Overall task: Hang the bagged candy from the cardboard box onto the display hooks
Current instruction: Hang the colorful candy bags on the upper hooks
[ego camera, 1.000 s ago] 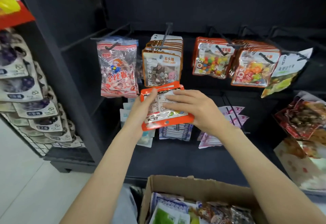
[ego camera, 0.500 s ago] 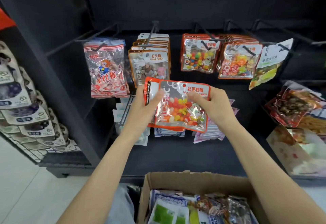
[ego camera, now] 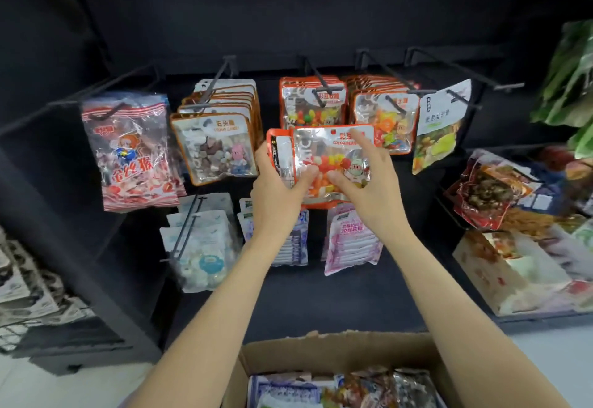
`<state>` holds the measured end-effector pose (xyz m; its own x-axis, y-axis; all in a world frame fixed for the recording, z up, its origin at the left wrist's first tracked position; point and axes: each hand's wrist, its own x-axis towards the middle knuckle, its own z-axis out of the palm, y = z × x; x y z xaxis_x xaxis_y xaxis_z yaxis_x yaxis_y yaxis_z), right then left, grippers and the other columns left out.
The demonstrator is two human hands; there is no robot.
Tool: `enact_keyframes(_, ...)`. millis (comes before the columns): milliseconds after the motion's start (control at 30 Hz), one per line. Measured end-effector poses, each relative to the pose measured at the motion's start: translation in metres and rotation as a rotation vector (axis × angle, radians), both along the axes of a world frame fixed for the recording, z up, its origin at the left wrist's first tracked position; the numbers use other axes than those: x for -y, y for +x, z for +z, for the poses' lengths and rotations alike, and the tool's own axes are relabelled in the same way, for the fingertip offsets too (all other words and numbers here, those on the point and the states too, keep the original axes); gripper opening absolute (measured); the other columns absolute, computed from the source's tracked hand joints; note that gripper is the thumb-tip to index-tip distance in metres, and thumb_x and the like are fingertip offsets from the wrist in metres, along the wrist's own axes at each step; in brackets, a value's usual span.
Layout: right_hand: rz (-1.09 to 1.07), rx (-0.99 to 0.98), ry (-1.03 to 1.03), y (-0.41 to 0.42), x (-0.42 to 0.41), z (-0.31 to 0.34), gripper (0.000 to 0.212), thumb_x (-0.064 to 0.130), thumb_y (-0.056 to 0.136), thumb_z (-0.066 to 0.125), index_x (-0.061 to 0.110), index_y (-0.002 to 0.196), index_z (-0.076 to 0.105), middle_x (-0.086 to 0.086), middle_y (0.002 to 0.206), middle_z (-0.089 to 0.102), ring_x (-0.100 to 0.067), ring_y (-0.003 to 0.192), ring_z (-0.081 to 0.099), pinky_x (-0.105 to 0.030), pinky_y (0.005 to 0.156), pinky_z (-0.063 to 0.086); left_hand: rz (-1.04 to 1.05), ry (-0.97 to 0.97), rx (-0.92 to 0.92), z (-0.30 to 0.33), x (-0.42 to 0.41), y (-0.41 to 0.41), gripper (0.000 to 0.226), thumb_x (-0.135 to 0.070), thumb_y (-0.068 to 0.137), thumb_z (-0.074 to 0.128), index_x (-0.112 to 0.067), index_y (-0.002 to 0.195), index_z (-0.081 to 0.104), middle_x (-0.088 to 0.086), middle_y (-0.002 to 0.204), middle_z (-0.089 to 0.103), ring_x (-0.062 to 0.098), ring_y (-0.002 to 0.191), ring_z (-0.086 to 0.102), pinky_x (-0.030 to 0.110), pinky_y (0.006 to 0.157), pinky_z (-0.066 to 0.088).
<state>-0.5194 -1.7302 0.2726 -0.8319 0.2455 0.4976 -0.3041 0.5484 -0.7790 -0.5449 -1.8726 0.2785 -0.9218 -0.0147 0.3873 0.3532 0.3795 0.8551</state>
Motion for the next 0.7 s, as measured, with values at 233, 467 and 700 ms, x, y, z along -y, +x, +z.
enact_keyframes(233,0.036,-0.073,0.052,-0.033,-0.011,0.024,0.066,0.031,0.087,0.067,0.030,0.145,0.037,-0.006,0.141,0.040,0.006,0.123,0.030,0.000,0.095,0.024,-0.075,-0.027,-0.178,0.005,-0.001,-0.015,0.090,-0.021,0.086,0.070,-0.025,0.150,0.006,-0.032,0.132,0.025,-0.039,0.084,0.034,-0.012,0.075,0.025)
enact_keyframes(467,0.053,-0.109,0.085,-0.029,-0.015,0.031,0.066,0.034,0.087,0.068,0.032,0.145,0.037,-0.007,0.129,0.043,-0.003,0.113,0.039,0.000,0.089,0.029,-0.089,-0.051,-0.266,0.006,0.002,-0.013,0.064,-0.024,0.090,0.065,-0.032,0.142,0.029,-0.037,0.130,0.033,-0.027,0.113,0.036,-0.006,0.089,0.027)
enact_keyframes(700,0.058,0.019,0.042,-0.045,-0.016,0.034,0.064,0.038,0.086,0.068,0.037,0.143,0.039,-0.002,0.147,0.039,-0.016,0.140,0.027,-0.033,0.111,0.023,-0.055,-0.158,-0.152,0.007,-0.007,-0.023,0.064,-0.028,0.095,0.054,-0.035,0.148,0.020,-0.013,0.109,0.062,-0.005,0.058,0.053,0.012,0.066,0.045)
